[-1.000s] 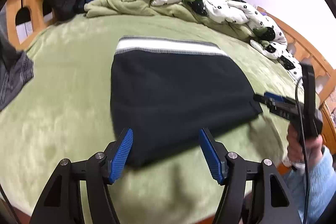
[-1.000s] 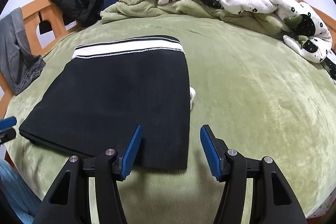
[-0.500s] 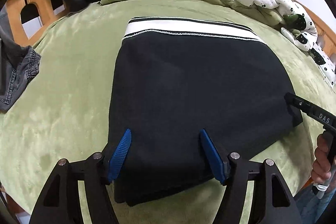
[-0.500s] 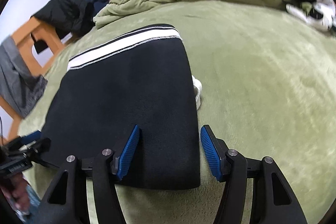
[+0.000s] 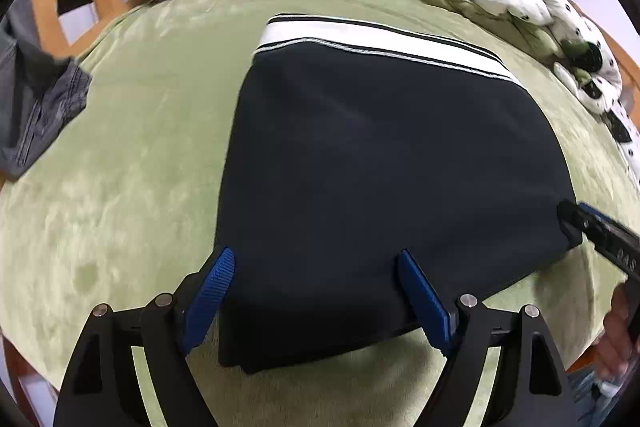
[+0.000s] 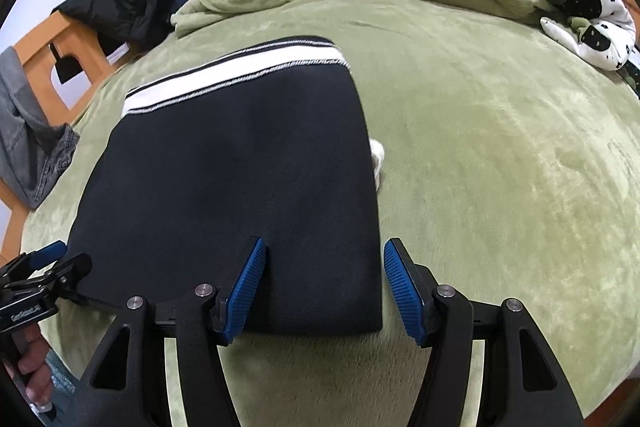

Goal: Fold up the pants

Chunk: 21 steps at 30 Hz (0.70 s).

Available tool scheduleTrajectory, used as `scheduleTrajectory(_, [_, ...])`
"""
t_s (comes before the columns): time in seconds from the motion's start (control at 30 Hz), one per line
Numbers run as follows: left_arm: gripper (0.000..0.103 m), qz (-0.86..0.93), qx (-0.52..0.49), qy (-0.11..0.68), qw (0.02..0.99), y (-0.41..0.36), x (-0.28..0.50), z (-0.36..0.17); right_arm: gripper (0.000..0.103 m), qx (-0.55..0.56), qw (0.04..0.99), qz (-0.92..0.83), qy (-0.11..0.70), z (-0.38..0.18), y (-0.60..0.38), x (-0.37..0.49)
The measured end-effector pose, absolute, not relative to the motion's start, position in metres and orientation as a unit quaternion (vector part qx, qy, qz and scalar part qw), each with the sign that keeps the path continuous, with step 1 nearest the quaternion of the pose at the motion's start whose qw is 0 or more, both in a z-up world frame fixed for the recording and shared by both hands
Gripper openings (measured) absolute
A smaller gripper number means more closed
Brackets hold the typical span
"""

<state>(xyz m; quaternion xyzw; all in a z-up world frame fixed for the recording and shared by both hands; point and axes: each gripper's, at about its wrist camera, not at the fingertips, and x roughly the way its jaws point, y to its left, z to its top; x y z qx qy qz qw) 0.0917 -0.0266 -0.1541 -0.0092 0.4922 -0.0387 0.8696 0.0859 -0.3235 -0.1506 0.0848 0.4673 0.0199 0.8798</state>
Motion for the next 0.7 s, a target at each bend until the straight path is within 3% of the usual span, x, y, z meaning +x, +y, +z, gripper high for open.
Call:
scheduleTrajectory(0.2, [0.083, -0.039, -0.065, 0.49, 0.868, -0.008, 0.071, -0.144, 0.061, 0.055, 0.892, 0.009, 0.448, -0.122, -0.317, 0.061])
scheduleTrajectory(0.37, [0.083, -0.05, -0.061, 0.423, 0.903, -0.005, 0.029, -0.099, 0.064, 0.027, 0.923, -0.007, 0.384, -0.071, -0.311, 0.02])
scheduleTrajectory(0.63, [0.084, -0.059, -0.074, 0.336, 0.937, 0.002, -0.029, -0.033, 0.067, 0.038, 0.935, -0.002, 0.351, -0.016, -0.307, -0.03])
scheduleTrajectory(0.7, [0.087, -0.06, -0.085, 0.326, 0.94, 0.007, -0.036, -0.024, 0.083, 0.05, 0.935, -0.003, 0.351, -0.011, -0.309, -0.038])
